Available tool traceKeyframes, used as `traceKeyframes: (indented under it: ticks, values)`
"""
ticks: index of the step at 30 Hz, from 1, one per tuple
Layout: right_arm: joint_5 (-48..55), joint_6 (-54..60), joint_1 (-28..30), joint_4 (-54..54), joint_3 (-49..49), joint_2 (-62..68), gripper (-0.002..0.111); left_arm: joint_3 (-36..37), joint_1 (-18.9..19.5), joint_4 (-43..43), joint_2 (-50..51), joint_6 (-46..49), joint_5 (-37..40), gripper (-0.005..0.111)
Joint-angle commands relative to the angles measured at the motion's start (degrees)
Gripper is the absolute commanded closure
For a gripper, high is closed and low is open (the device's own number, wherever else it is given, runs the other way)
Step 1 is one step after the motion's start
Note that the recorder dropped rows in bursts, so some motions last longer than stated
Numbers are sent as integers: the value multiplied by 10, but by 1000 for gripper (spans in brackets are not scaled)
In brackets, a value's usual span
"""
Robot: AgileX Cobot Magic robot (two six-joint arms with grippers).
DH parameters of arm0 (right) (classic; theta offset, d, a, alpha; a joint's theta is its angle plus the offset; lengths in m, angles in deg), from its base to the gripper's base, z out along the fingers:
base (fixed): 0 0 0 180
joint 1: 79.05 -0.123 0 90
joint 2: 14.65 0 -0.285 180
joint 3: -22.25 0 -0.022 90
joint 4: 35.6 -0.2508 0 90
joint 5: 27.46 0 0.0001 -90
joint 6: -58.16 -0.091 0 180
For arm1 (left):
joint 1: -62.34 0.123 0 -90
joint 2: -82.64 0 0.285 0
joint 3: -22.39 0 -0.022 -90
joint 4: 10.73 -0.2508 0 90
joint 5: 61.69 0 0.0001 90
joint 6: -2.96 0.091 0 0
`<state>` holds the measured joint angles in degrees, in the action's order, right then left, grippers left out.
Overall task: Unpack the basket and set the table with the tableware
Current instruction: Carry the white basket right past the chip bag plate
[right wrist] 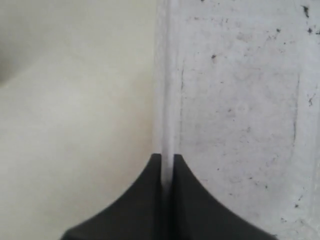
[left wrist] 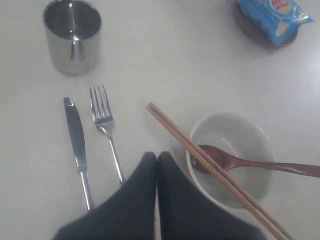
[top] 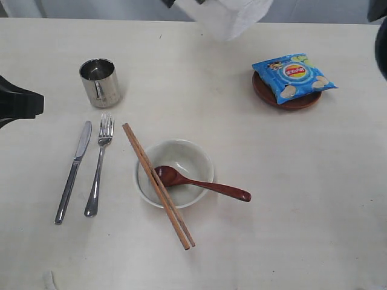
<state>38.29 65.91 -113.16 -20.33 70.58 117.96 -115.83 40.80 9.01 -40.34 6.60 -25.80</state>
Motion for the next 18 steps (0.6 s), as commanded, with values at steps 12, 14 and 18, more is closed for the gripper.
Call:
traceKeyframes:
  ticks: [12,14,18]
  values:
    - [32,-171,307,-10,-248,-117,109,3,-4,4,1,1,-2,107]
    - [-2,-183,337,-21,-313,-121,109,3,-4,5,1,1,-2,107]
    - [-55,-201,337,-25,-372,-99,109,3,-4,5,1,0,-2,107]
